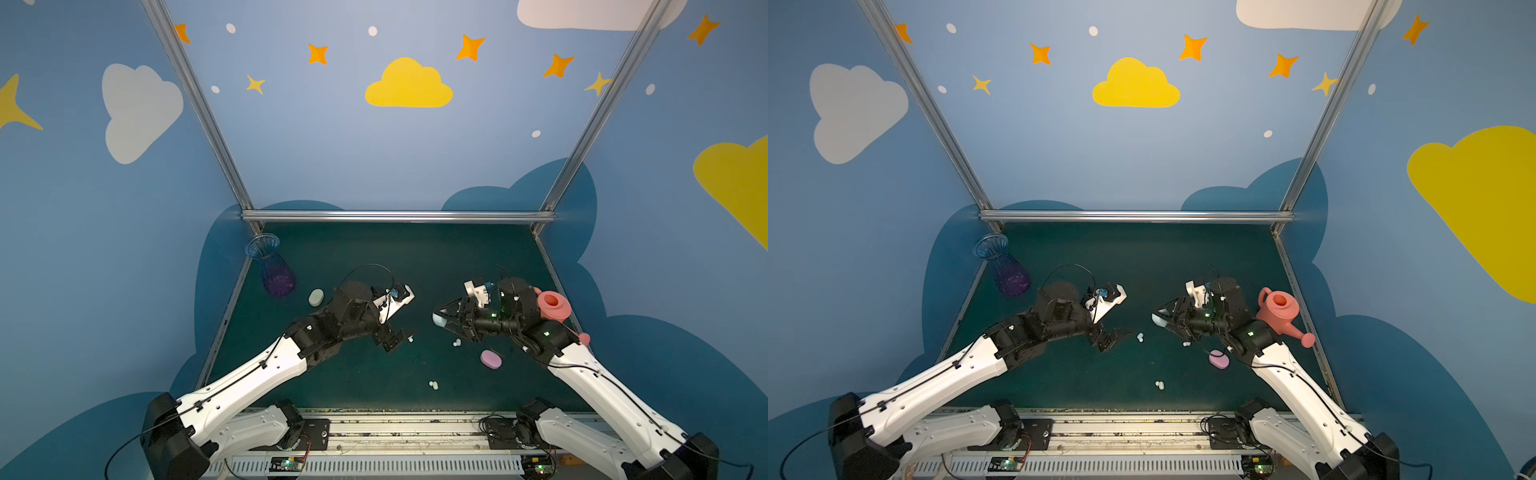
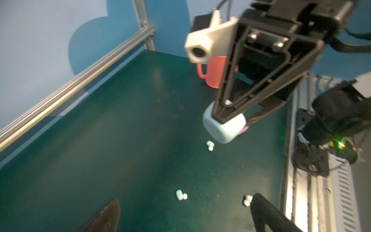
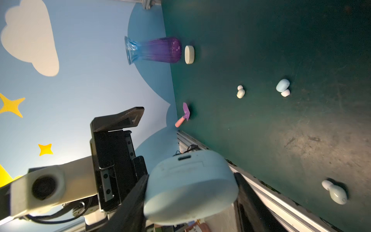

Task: Insert wireless bluetooth earbuds into charging case
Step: Pass the charging case.

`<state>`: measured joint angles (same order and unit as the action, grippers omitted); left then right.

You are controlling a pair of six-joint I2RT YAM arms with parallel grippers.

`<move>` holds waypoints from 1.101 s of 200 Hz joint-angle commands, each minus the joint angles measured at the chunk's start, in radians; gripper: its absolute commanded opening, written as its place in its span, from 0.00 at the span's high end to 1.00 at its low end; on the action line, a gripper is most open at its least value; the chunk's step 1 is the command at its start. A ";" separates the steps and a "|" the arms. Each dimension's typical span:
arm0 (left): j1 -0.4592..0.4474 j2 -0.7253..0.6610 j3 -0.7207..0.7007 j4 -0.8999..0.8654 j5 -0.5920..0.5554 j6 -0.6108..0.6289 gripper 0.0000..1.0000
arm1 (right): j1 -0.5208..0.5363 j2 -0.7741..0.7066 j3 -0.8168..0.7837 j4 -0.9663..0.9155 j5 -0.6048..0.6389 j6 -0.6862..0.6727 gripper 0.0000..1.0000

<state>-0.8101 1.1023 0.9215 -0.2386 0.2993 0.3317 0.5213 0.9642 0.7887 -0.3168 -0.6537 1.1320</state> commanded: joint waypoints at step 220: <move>-0.087 0.205 0.139 -0.098 0.100 0.285 0.11 | 0.125 0.157 0.192 -0.212 -0.047 -0.227 0.69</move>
<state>-0.8913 1.2991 1.0237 -0.3058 0.4084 0.5934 0.6388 1.1137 0.9508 -0.4992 -0.7128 0.9279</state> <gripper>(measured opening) 0.925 0.579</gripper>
